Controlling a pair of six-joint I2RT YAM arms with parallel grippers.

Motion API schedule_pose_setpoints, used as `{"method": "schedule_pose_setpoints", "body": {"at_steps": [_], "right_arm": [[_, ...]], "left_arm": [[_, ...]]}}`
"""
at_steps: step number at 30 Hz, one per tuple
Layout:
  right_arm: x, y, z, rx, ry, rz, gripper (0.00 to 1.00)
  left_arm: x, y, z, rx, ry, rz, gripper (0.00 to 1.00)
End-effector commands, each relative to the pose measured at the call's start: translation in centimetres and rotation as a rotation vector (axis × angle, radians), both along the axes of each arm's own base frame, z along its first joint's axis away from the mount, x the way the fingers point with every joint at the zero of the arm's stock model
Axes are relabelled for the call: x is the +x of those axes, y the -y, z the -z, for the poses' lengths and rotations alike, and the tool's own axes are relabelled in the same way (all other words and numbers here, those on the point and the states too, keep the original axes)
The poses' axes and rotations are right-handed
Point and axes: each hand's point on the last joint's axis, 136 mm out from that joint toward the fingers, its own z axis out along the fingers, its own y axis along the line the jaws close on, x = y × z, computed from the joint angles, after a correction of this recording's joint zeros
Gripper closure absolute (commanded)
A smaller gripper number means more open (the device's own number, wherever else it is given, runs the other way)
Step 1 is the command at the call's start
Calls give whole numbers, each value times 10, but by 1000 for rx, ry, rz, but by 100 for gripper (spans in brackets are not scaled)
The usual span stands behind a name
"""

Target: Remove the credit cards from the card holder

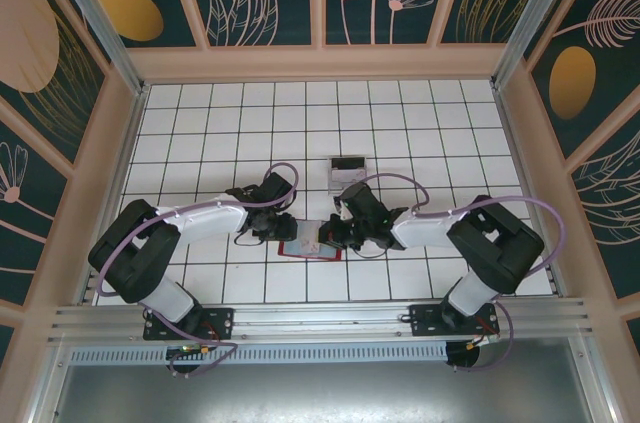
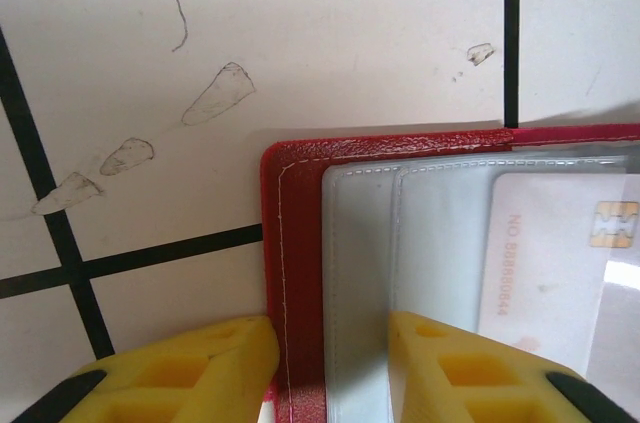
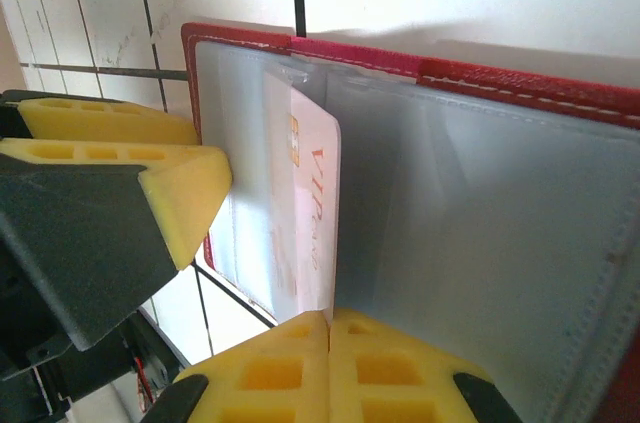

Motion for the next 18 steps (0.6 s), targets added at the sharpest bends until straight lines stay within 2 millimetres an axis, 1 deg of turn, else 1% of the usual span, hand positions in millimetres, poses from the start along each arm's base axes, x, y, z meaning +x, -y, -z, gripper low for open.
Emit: {"method": "schedule_pose_setpoints", "body": {"at_steps": [1,5,11,14,18], "right_arm": [[6,16,0,-75,32,27,100],[10,23,-5,-108,54,24,100],[20,38,-20,-176,119,-1,100],[26,37,-41,-170,197,-55,100],[40,39,-70,-183,334,-121,100]], "left_arm": [[-29,-35,40,155,-109,6,63],[-30,-30,35,113,-105,-6,63],[-28,-29,26,86,-77,-30,63],[-24,-25,17,59,-48,-40,62],[-8,-14,-4,14,17,-41,60]]}}
